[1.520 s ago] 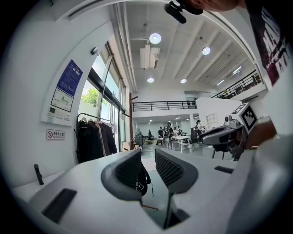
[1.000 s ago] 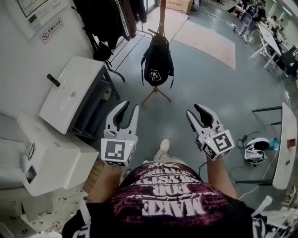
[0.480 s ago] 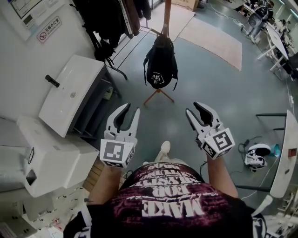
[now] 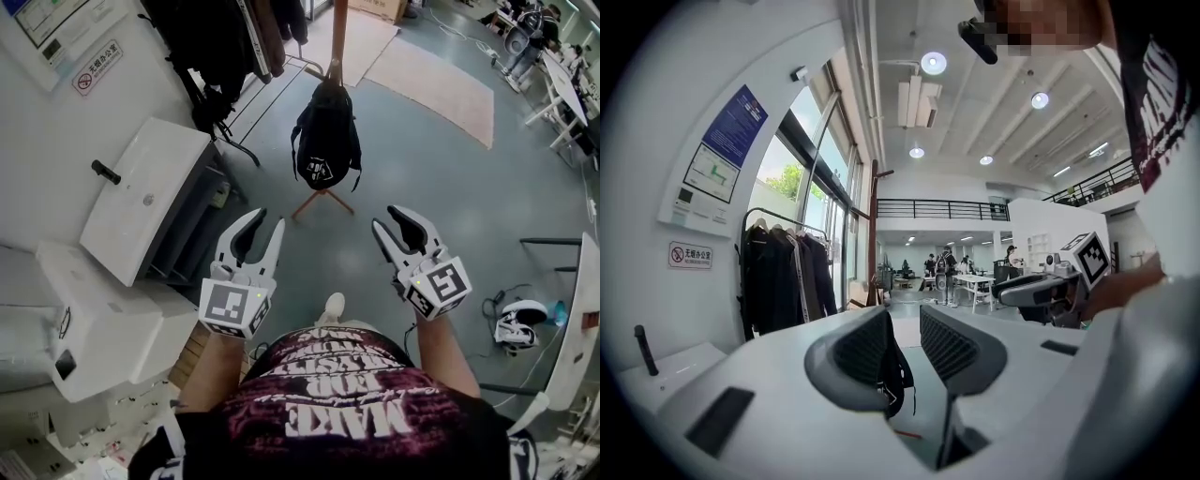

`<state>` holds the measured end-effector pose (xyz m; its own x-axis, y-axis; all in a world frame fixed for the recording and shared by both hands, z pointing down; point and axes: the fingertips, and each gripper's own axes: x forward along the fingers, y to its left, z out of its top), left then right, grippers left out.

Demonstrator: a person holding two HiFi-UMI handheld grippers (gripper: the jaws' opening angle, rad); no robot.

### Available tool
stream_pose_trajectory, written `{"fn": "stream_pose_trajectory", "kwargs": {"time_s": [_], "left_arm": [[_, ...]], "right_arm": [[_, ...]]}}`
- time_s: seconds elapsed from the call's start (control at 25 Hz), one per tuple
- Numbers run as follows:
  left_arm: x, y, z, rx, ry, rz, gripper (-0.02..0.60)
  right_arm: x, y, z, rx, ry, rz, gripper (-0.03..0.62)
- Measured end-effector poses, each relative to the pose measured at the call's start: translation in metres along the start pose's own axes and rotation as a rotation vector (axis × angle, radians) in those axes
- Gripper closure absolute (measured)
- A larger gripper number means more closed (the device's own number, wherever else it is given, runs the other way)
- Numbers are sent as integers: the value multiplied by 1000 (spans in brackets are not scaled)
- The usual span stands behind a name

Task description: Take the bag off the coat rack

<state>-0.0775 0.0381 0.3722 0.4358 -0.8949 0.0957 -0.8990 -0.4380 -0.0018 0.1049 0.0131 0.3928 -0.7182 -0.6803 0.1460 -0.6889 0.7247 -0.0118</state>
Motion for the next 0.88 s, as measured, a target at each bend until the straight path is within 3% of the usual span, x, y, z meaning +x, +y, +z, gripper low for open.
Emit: {"fn": "stream_pose_trajectory", "kwargs": {"time_s": [0.32, 0.56, 0.88], "left_arm": [[28, 7, 7, -1, -6, 53, 480], [56, -6, 22, 81, -21, 75, 480], [74, -11, 18, 71, -9, 83, 480]], "right_arm": [[10, -31, 9, -7, -14, 23, 441], [11, -62, 17, -15, -41, 44, 441], [16, -96, -7, 17, -8, 52, 441]]}}
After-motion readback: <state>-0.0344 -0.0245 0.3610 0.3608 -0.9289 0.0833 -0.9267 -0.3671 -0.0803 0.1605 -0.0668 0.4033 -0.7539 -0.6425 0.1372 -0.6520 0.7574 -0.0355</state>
